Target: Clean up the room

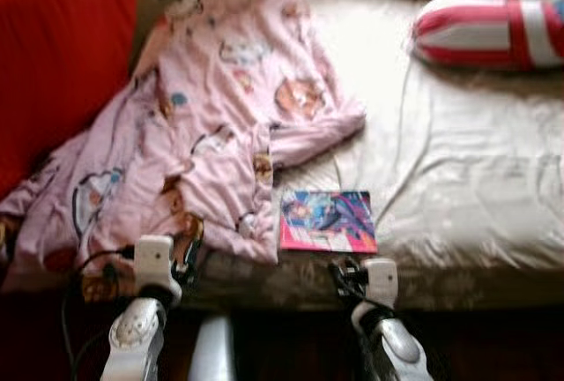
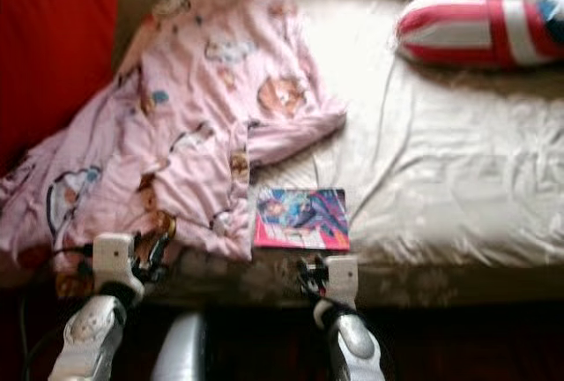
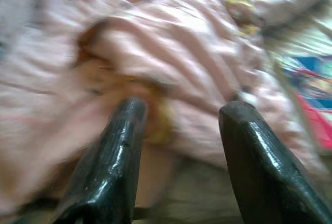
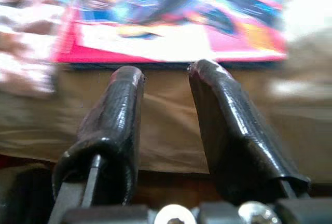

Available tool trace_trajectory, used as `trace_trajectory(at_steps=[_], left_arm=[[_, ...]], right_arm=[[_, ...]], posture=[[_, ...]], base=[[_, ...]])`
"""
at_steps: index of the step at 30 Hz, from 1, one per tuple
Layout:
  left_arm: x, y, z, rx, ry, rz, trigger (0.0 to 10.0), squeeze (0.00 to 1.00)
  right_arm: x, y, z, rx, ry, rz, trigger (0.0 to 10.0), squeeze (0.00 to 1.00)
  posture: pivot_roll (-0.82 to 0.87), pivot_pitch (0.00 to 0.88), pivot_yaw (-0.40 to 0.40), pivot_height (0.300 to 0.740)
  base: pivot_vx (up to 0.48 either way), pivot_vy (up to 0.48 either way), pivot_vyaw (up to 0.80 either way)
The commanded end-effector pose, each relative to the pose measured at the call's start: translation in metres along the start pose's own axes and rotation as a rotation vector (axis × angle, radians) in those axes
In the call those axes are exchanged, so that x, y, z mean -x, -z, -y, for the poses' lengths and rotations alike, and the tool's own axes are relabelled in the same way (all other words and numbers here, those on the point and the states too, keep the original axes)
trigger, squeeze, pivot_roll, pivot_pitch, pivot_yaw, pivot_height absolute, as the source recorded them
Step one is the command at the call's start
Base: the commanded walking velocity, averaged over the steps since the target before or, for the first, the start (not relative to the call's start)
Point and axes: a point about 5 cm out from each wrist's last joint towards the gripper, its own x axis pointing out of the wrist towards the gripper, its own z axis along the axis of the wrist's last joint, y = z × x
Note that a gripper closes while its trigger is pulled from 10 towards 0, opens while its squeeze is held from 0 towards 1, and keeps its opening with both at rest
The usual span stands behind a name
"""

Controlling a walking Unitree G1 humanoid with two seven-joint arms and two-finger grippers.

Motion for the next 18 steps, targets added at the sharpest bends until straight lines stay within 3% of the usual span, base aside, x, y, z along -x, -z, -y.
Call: trace_trajectory(at_steps=[1, 5, 12, 13, 14, 15, 18], left_arm=[[0.001, 0.003, 0.001, 0.009, 0.003, -0.013, 10.0, 0.00], [0.001, 0.003, 0.001, 0.010, 0.003, -0.011, 10.0, 0.00], [0.001, 0.003, 0.001, 0.012, -0.003, -0.009, 10.0, 0.00], [0.002, 0.003, 0.001, 0.011, -0.003, -0.012, 10.0, 0.00], [0.002, 0.003, 0.001, 0.011, -0.003, -0.012, 10.0, 0.00], [0.002, 0.003, 0.001, 0.011, -0.003, -0.013, 10.0, 0.00], [0.003, 0.004, 0.000, 0.009, -0.004, -0.014, 10.0, 0.00]], right_arm=[[0.003, 0.004, 0.005, -0.022, 0.034, 0.001, 10.0, 0.00], [0.001, -0.001, 0.008, -0.019, 0.049, 0.022, 10.0, 0.00], [-0.003, -0.010, 0.005, -0.025, 0.028, 0.071, 10.0, 0.00], [-0.004, -0.013, 0.005, -0.028, 0.027, 0.085, 10.0, 0.19], [-0.004, -0.013, 0.005, -0.028, 0.027, 0.085, 10.0, 0.19], [-0.005, -0.016, 0.004, -0.036, 0.028, 0.099, 10.0, 1.00], [-0.008, -0.023, 0.005, -0.047, 0.035, 0.130, 10.0, 1.00]], posture=[[0.05, 0.164, -0.014, 0.572], [0.05, 0.166, -0.014, 0.572], [0.05, 0.170, -0.016, 0.572], [0.05, 0.170, -0.016, 0.572], [0.05, 0.170, -0.016, 0.572], [0.05, 0.175, -0.015, 0.572], [0.05, 0.178, -0.016, 0.572]], base=[[0.292, 0.000, 0.00], [0.292, 0.000, 0.00], [0.000, 0.000, 0.00], [0.000, 0.000, 0.00], [0.000, 0.000, 0.00], [0.000, 0.000, 0.00], [0.000, 0.000, 0.00]])
